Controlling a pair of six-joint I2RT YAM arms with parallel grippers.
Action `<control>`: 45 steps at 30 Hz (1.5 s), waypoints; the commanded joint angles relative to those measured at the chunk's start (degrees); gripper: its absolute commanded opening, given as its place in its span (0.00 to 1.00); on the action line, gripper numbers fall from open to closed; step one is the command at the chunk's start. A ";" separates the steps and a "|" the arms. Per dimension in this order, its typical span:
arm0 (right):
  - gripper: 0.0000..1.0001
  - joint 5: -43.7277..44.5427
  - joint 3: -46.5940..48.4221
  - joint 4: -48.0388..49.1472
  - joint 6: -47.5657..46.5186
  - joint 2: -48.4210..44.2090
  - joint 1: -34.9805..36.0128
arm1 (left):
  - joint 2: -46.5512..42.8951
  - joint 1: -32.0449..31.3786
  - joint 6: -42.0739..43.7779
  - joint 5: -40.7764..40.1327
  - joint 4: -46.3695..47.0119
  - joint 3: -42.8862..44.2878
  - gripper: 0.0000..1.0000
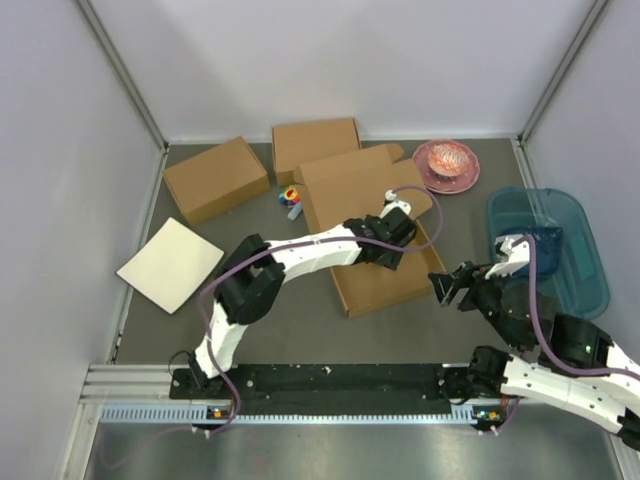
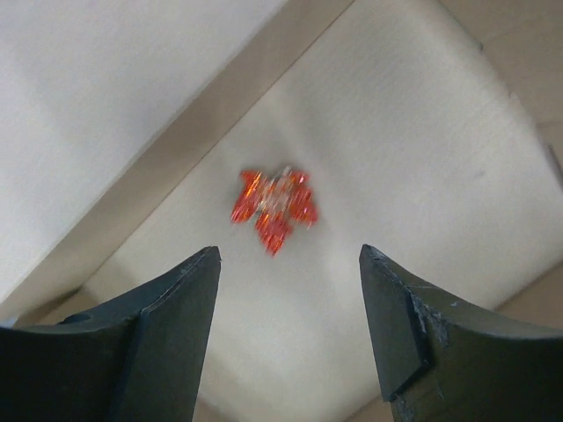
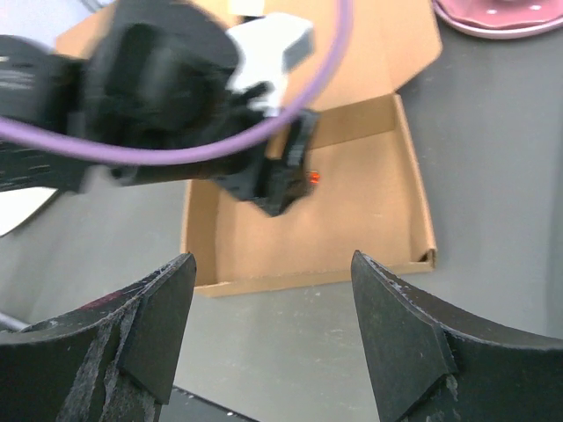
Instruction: Fold the paper box
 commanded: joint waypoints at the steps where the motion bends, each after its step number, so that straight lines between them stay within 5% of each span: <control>1: 0.72 10.72 0.90 -5.50 3.44 3.48 0.50 | -16.32 -1.23 -2.88 -2.17 2.45 -8.46 0.71; 6: 0.72 16.82 0.72 -8.34 8.03 10.07 -3.26 | -36.51 -3.25 -7.97 -8.04 5.36 -25.40 0.72; 12: 0.71 4.45 0.03 -2.57 7.95 22.28 -19.95 | -58.31 -3.78 -16.15 -11.14 5.98 -44.73 0.70; 18: 0.70 2.49 0.72 8.51 3.38 35.73 -25.69 | -76.25 -3.87 -21.43 -12.20 4.41 -60.13 0.69; 31: 0.64 -2.86 6.44 28.91 -13.22 60.24 -34.65 | -104.47 -3.87 -27.50 -14.21 -14.12 -65.79 0.66; 45: 0.39 -10.33 3.45 30.42 -11.22 65.63 -34.48 | -98.44 -3.87 -24.95 -15.01 -9.49 -65.35 0.67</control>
